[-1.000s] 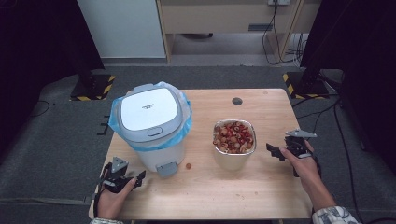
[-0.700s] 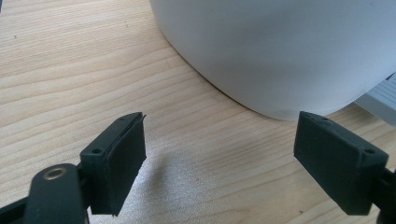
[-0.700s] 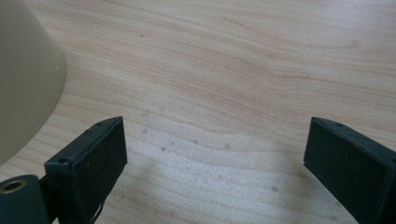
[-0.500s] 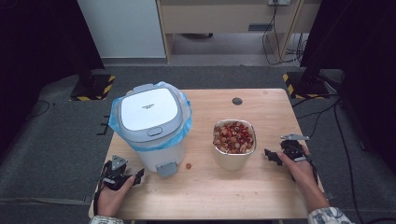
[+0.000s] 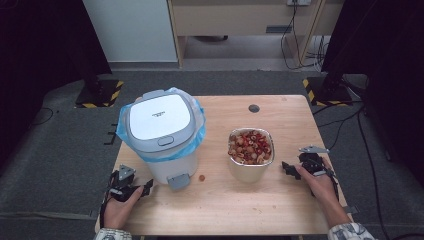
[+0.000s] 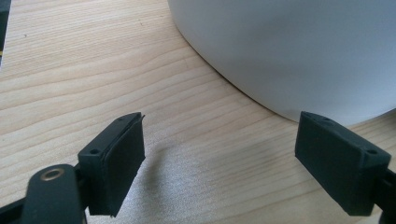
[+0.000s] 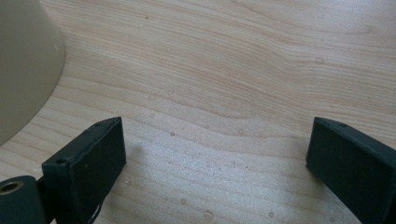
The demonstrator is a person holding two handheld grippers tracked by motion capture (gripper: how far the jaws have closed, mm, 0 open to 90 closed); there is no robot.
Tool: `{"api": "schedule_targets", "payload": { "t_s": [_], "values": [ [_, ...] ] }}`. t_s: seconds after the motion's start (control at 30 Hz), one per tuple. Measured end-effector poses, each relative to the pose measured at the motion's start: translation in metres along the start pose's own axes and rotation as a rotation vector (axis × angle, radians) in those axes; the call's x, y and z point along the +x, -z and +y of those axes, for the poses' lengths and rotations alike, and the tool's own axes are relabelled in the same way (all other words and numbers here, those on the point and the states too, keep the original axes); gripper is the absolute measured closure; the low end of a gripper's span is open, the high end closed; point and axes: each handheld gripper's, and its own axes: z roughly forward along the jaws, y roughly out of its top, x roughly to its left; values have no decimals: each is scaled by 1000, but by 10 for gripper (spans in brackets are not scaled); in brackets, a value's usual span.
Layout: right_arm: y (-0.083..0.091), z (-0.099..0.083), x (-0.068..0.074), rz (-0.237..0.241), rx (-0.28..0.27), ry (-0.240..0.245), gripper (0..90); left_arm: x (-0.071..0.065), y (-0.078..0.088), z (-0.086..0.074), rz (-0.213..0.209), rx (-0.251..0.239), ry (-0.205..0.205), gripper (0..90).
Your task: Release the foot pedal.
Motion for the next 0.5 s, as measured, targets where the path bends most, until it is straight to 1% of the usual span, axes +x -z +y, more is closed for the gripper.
{"api": "schedule_targets", "payload": {
  "t_s": [0.13,0.23,0.33,0.4,0.5],
  "values": [
    [2,-2,1,3,0,2,42,-1,-1,0,-5,3,-8,142],
    [3,-4,2,-2,3,5,38,-1,-2,0,-7,6,-7,139],
    [5,-6,4,1,8,17,37,-1,-3,0,-13,9,-2,135],
    [7,-7,7,-3,13,35,32,-1,-3,-1,-17,14,-2,132],
    [10,-11,9,0,14,40,31,-2,-4,-1,-23,17,-4,128]
  ]
}}
